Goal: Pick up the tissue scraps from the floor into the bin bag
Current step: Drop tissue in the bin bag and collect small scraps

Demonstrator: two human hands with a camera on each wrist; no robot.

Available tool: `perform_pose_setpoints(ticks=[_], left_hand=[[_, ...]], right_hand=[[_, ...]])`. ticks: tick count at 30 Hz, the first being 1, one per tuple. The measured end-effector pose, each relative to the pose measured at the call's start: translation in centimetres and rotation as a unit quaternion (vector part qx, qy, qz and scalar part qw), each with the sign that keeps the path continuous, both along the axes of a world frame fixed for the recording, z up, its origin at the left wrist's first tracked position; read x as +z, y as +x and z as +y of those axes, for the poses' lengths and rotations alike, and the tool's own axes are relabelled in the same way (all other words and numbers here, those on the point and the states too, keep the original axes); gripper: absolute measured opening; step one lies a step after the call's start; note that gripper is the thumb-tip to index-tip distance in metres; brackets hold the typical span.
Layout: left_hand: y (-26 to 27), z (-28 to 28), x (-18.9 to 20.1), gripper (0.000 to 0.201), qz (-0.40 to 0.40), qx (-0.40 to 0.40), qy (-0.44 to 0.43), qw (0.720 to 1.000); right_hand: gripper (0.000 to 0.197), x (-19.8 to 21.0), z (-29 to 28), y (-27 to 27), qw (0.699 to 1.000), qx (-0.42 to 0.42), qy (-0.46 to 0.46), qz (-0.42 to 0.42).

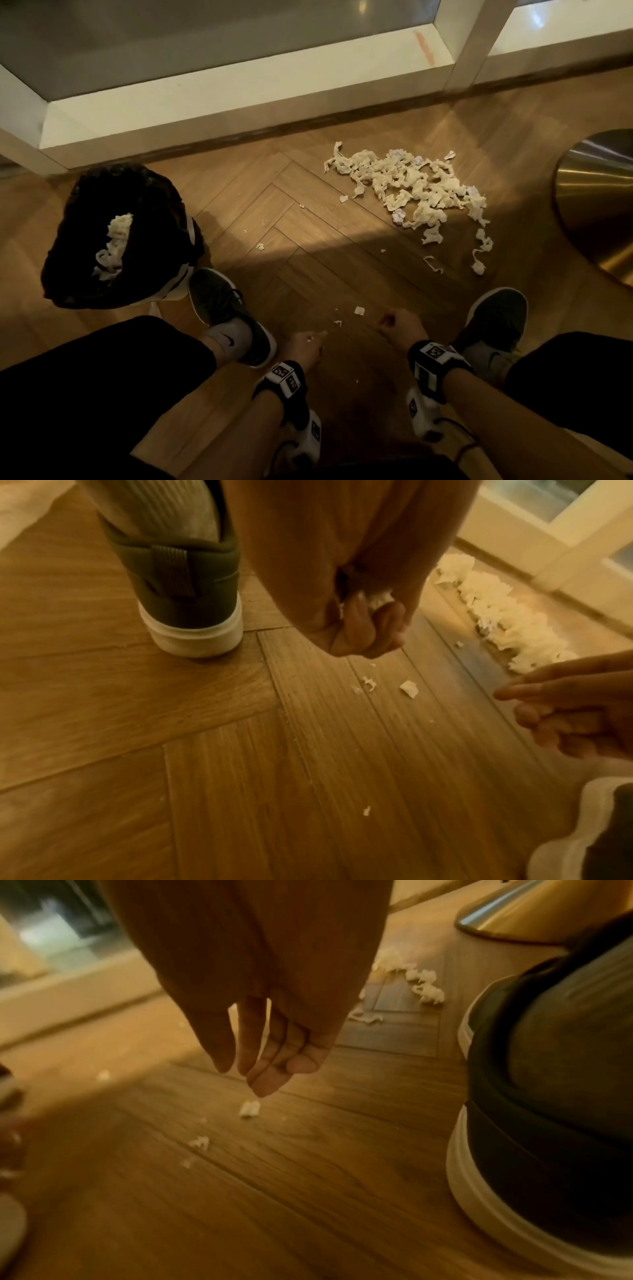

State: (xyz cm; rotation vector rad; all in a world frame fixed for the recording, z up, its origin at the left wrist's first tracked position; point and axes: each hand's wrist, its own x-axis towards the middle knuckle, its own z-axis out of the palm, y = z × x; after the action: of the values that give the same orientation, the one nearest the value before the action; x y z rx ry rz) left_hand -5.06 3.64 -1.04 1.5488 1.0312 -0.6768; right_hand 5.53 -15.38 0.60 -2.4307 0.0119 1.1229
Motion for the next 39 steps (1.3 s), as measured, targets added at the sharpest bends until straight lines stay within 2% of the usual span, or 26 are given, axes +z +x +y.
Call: perform_pose_setpoints(ticks=[4, 8, 11, 13, 16, 19, 22, 25, 27, 31, 33, 35, 37, 39], left_hand=[[1.1, 0.5, -1.9, 0.043, -0.013, -0.039, 0.061, 0.997], [2.4, 0.5, -3.5, 0.045, -0.050, -0.090, 0.086, 0.991], [3.3, 0.2, -4.7, 0.040, -0.041, -0.128, 0.102, 0.986], [3.7, 0.2, -5.5, 0.033, -0.037, -0.152, 0.118, 0.981], [4.5, 0.1, -6.5, 0.034, -0.035, -0.165, 0.136, 0.976], [5.0, 0.2, -7.1, 0.031, -0.044, -0.167, 0.144, 0.974], [5.0, 0.2, -7.3, 0.022, -0.045, -0.158, 0.143, 0.976], [4.8, 0.7, -6.9, 0.006, -0.047, -0.141, 0.125, 0.981], [4.6, 1.7, -6.8, 0.006, -0.064, -0.127, 0.122, 0.982], [5.9, 4.9, -5.9, 0.010, -0.071, -0.006, 0.159, 0.985], [7.3, 7.7, -5.7, 0.008, -0.071, 0.033, 0.220, 0.972], [9.0, 11.0, -5.7, 0.007, -0.055, 0.047, 0.262, 0.962], [11.1, 14.1, -5.5, 0.015, -0.013, 0.018, 0.305, 0.952], [13.3, 16.7, -5.1, 0.023, 0.004, -0.013, 0.337, 0.941]], right_hand=[[0.029, -3.6, 1.4, 1.4, 0.998, 0.047, -0.030, -0.013], [0.026, -6.3, 3.4, 2.8, 0.995, 0.093, -0.019, -0.027], [0.024, -8.0, 4.0, 3.5, 0.991, 0.130, -0.023, -0.035], [0.019, -8.5, 3.9, 3.8, 0.982, 0.174, -0.034, -0.057], [0.020, -8.8, 3.7, 4.1, 0.968, 0.233, -0.032, -0.084], [0.018, -9.0, 3.7, 3.5, 0.975, 0.220, 0.023, -0.035], [0.014, -8.7, 4.2, 2.0, 0.975, 0.211, 0.076, -0.003], [0.013, -8.7, 4.7, 0.8, 0.980, 0.165, 0.106, -0.003], [0.007, -9.0, 4.9, 0.2, 0.984, 0.145, 0.105, 0.006], [0.016, -9.4, 5.1, 0.1, 0.985, 0.120, 0.126, -0.013], [0.016, -9.8, 5.6, 0.3, 0.983, 0.141, 0.118, -0.021], [0.019, -10.0, 6.4, 0.7, 0.977, 0.201, 0.067, -0.018], [0.025, -10.1, 7.0, 1.1, 0.969, 0.245, 0.024, -0.016], [0.027, -10.2, 7.2, 1.2, 0.965, 0.262, 0.022, -0.016]])
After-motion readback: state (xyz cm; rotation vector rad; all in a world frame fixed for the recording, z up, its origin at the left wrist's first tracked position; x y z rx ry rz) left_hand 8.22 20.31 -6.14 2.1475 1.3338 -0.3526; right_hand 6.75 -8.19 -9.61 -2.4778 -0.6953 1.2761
